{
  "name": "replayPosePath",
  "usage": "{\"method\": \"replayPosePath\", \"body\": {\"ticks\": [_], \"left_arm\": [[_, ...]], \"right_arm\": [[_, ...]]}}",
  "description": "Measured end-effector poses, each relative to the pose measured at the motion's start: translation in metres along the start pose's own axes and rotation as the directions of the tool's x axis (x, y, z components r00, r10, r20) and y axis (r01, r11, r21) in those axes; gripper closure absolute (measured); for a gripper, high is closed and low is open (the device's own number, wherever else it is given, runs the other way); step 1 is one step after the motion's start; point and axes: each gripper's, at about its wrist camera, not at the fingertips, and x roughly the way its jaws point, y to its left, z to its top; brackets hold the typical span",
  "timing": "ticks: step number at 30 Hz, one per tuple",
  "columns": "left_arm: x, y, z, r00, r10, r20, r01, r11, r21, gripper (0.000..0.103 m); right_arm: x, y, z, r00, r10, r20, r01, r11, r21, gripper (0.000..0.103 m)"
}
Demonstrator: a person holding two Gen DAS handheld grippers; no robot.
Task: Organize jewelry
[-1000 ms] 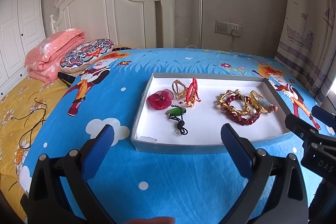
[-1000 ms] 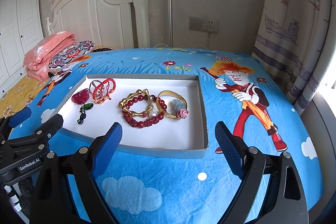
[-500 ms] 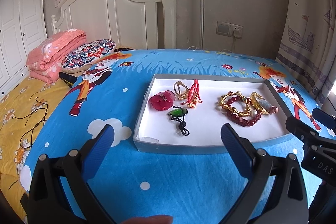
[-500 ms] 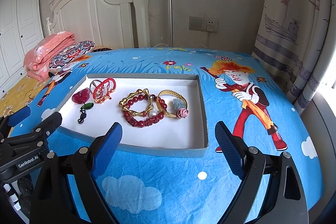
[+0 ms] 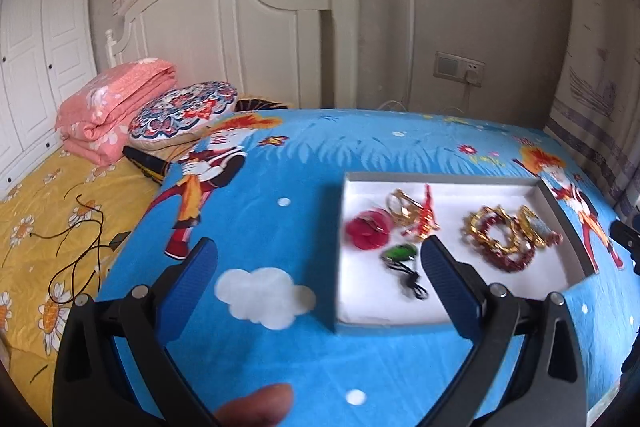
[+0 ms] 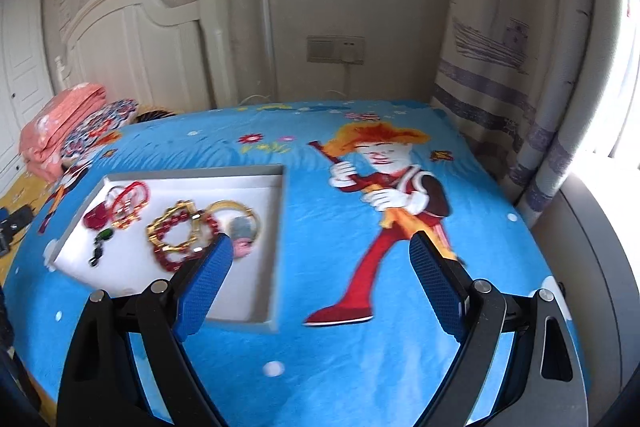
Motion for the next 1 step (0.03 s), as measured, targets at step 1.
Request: {"method": "replayPosePath", "body": {"ticks": [1], "left_arm": [[0.0083, 0.0216, 0.0075, 1.000, 0.002, -0.017, -0.003, 0.999, -0.048, 0.005]], "right_arm": [[0.0091, -0.0233, 0.0047, 1.000, -0.030, -0.010, 0.030, 0.998, 0.047, 0.018]]}}
